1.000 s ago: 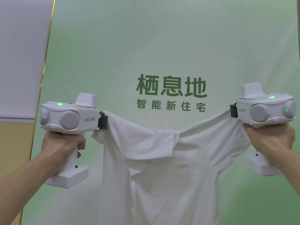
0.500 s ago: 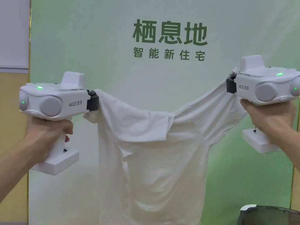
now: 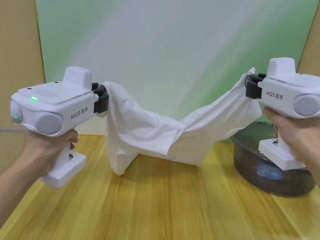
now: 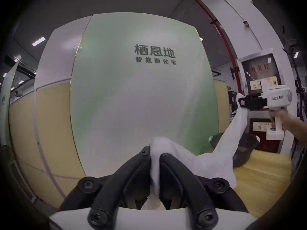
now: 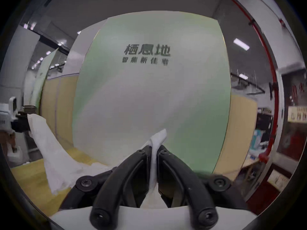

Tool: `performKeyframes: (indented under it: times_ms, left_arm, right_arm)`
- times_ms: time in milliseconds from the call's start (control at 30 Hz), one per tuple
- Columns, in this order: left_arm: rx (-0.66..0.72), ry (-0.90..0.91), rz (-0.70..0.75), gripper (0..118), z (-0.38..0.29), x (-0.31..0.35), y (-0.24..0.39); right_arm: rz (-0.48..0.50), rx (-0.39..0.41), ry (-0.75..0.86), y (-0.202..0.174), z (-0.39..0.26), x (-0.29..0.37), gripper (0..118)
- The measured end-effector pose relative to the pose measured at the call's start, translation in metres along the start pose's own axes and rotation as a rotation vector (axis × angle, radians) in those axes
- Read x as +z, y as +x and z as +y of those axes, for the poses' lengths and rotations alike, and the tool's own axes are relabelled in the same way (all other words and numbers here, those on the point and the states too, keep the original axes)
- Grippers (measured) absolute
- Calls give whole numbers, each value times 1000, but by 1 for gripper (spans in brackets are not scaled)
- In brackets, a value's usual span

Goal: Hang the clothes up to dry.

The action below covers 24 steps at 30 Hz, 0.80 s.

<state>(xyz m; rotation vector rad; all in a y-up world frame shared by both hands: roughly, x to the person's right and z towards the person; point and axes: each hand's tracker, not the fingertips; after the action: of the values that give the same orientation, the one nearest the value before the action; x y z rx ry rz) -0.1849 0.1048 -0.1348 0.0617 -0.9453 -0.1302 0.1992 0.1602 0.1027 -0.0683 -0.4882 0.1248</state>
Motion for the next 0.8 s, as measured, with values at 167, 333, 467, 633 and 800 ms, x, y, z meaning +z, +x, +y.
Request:
performKeyframes:
  times_ms: [167, 333, 467, 633, 800]
  left_arm:
    - [63, -56, -41, 2, -56, 48, 22]
    - [5, -173, -182, 2, -81, 92, 74]
    - [54, -273, -234, 2, -104, 114, 85]
    - [93, -377, -328, 2, -122, 140, 80]
    - [32, -547, -378, 2, -137, 152, 84]
  right_arm:
    - [4, -47, -62, -1, -65, 63, 8]
    - [107, -20, -190, -2, -111, 100, 8]
    - [164, -33, -334, -3, -136, 114, 8]
    - [272, -30, -586, -4, -156, 130, 8]
    - [363, 7, -789, -10, -184, 135, 9]
